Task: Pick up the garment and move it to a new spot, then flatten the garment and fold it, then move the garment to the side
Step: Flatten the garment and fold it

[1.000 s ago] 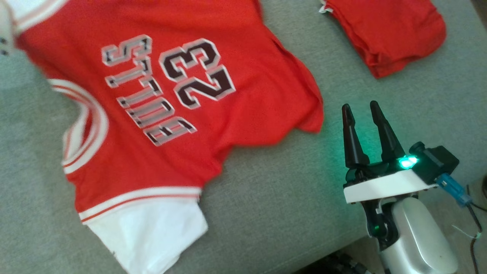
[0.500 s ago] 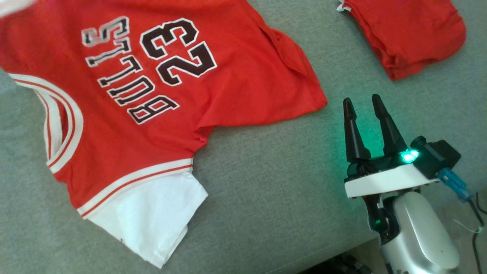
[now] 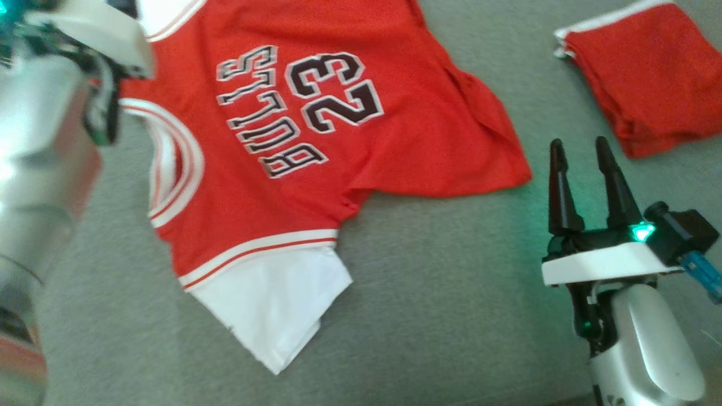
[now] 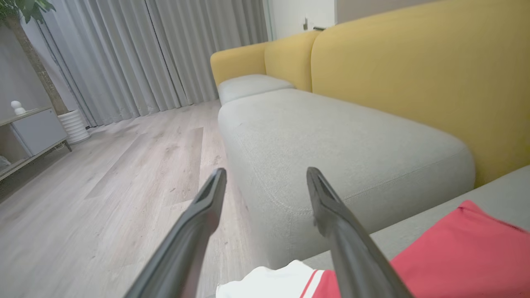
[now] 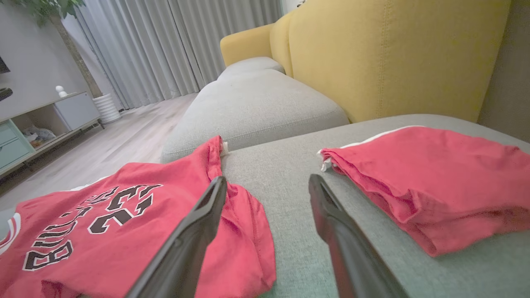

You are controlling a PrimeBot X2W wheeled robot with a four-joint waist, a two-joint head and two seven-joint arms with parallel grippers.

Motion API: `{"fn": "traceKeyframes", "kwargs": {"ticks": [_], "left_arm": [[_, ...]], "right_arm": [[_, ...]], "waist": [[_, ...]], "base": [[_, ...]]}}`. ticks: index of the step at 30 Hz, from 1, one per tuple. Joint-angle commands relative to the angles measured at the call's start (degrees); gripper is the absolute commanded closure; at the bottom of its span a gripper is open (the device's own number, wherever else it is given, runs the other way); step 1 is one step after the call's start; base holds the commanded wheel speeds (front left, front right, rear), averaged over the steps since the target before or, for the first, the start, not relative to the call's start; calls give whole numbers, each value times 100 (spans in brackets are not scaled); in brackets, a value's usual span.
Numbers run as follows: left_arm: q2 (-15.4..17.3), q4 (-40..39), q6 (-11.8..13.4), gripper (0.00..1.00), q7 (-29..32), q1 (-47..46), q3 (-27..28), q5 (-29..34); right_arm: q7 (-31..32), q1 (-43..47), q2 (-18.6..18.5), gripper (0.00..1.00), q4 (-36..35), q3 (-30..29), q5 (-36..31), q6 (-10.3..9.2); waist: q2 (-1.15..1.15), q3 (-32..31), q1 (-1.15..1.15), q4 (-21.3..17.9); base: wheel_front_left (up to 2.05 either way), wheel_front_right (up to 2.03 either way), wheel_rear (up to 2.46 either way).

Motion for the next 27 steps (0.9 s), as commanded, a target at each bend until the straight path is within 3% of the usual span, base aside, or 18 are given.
{"fn": "traceKeyframes", "kwargs": {"ticks": [1,5,7,10,14,19,27], "left_arm": [[177,-581,169,0,-51,151,477,114],[140,-1715,499,0,-53,1285,1069,405],[134,-1951,543,0,-53,1614,1199,450],[-11,-2849,752,0,-54,3123,1566,716],[-205,-3346,907,0,-54,4005,1917,888],[-421,-3528,890,0,-54,4585,2262,1073],[-481,-2972,561,0,206,4445,2139,1180]], "right_arm": [[-62,67,-18,0,-208,-4,-108,-5],[-62,227,-18,0,-169,-207,-275,-5],[-62,265,-18,0,-152,-230,-302,-5],[-62,445,-18,0,-105,-327,-353,-5],[-62,546,-18,0,-82,-296,-351,-5],[-62,573,-18,0,-80,-198,-333,-5],[-62,551,-18,0,-111,-163,-335,-5]], "waist": [[0,-332,0,476],[0,-614,0,947],[0,-673,0,1030],[0,-933,0,1353],[0,-1024,0,1427],[0,-1040,0,1368],[0,-900,0,1143]], "base": [[0,0,0],[0,0,0],[0,0,0],[0,0,0],[0,0,0],[0,0,0],[0,0,0]]}}
